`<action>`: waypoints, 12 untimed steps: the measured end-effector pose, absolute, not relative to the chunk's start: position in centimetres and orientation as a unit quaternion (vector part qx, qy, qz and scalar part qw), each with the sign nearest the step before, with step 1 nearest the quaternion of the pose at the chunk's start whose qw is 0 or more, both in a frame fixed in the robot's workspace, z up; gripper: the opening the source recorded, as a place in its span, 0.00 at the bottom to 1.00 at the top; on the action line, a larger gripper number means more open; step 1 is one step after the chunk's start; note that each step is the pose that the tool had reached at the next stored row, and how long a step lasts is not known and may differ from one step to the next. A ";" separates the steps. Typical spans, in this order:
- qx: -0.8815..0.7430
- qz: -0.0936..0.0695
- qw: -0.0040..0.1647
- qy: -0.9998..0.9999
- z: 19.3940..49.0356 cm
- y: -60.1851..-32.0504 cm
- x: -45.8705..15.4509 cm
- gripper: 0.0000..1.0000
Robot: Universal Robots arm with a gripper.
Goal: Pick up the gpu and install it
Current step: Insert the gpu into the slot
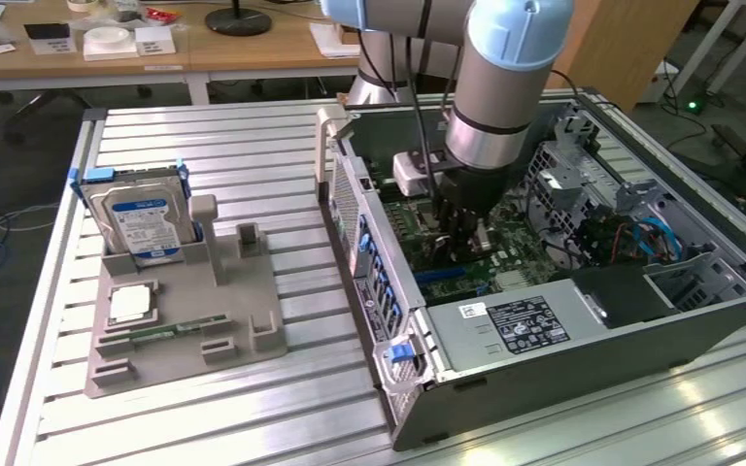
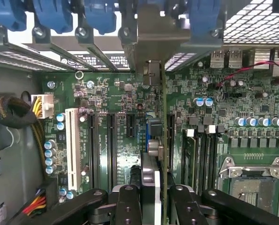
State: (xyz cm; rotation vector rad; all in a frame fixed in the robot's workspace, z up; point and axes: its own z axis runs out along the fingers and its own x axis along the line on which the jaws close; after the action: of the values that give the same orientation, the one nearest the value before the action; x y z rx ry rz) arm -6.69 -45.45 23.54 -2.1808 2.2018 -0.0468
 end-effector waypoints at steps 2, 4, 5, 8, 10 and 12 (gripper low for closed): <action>-0.703 -0.015 0.021 0.710 23.4 -45.5 -6.8 0.28; -0.704 -0.015 0.021 0.710 23.4 -45.5 -6.8 0.28; -0.704 -0.015 0.021 0.710 23.4 -45.5 -6.8 0.28; -0.703 -0.015 0.021 0.710 23.3 -45.5 -6.8 0.28; -0.703 -0.015 0.021 0.710 23.3 -45.4 -6.8 0.28; -0.703 -0.015 0.021 0.710 23.2 -45.4 -6.8 0.28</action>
State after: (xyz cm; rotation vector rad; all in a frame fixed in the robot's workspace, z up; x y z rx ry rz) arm -6.83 -45.45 23.17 -2.1808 2.2018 -0.0467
